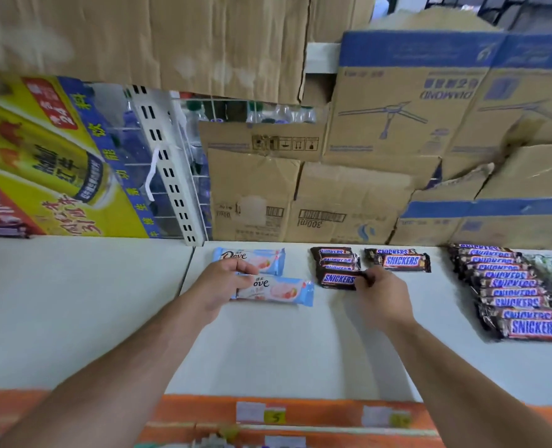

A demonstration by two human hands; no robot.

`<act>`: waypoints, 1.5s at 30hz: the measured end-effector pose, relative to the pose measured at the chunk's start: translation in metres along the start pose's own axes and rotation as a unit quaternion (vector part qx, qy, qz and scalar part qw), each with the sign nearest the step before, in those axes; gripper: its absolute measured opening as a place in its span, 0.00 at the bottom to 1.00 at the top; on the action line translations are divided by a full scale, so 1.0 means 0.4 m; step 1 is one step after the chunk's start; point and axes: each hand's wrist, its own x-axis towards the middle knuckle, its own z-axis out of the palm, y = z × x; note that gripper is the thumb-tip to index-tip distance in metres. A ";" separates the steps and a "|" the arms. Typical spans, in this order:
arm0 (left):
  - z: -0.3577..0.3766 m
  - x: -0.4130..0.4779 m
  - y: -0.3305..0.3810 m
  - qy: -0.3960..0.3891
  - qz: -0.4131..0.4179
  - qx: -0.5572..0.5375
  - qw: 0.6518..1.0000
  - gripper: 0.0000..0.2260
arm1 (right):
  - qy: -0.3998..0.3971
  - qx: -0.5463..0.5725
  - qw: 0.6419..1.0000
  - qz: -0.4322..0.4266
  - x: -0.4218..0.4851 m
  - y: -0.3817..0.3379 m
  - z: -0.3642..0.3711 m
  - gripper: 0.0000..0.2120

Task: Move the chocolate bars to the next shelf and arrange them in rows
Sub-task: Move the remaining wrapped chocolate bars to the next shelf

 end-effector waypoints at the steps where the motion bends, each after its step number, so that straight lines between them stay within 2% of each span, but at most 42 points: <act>1: 0.001 -0.005 -0.004 0.009 -0.002 -0.004 1.000 0.08 | 0.001 0.006 1.000 0.000 -0.002 0.000 -0.001 0.06; 10: 0.000 -0.043 -0.036 0.036 0.013 -0.033 0.999 0.09 | 0.033 0.036 0.999 0.007 -0.005 0.005 0.011 0.08; 17: -0.022 -0.042 -0.028 0.035 0.006 -0.043 0.998 0.08 | 0.056 0.007 0.998 -0.027 -0.053 0.004 0.033 0.08; 19: -0.035 -0.037 -0.026 0.044 0.007 -0.035 0.998 0.07 | 0.055 -0.060 0.993 -0.090 -0.100 -0.001 0.058 0.08; 22: -0.059 -0.018 -0.022 0.065 0.030 0.002 0.997 0.07 | 0.080 -0.176 0.952 -0.237 -0.170 -0.026 0.123 0.07; 25: -0.082 0.006 -0.012 0.091 0.079 0.051 0.991 0.08 | 0.080 -0.214 0.934 -0.273 -0.193 -0.080 0.188 0.07; 29: -0.100 0.032 -0.007 0.112 0.150 0.181 0.966 0.05 | 0.078 -0.251 0.926 -0.273 -0.188 -0.111 0.219 0.07; 33: -0.118 0.071 -0.024 0.104 0.223 0.276 0.929 0.05 | 0.073 -0.233 0.934 -0.261 -0.188 -0.108 0.217 0.06; 36: -0.128 0.090 -0.048 0.105 0.267 0.353 0.890 0.10 | 0.068 -0.235 0.935 -0.256 -0.187 -0.113 0.216 0.06; 39: -0.134 0.104 -0.070 0.104 0.344 0.407 0.840 0.18 | 0.069 -0.230 0.937 -0.254 -0.188 -0.115 0.216 0.05; 41: -0.138 0.113 -0.077 0.092 0.355 0.417 0.831 0.20 | 0.071 -0.228 0.938 -0.251 -0.189 -0.116 0.215 0.05; 45: -0.141 0.131 -0.084 0.082 0.347 0.410 0.839 0.17 | 0.072 -0.234 0.937 -0.247 -0.191 -0.116 0.216 0.05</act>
